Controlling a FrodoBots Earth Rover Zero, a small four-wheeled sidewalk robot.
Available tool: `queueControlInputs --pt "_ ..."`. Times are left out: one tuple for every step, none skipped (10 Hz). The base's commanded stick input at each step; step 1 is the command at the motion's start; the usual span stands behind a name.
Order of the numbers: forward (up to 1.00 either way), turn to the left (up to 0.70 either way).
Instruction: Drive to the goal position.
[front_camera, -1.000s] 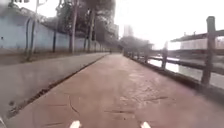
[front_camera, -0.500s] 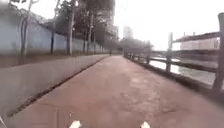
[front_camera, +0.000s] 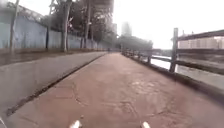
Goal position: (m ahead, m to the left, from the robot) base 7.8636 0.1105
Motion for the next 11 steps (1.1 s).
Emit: queueControlInputs --pt "0.70 0.00" --pt "0.70 0.00" --pt "0.70 0.00" --pt "0.70 0.00" --pt "0.70 0.00" --pt "0.70 0.00" --pt "0.70 0.00" --pt "0.70 0.00" --pt "0.70 0.00" --pt "0.70 0.00" --pt "0.70 0.00"
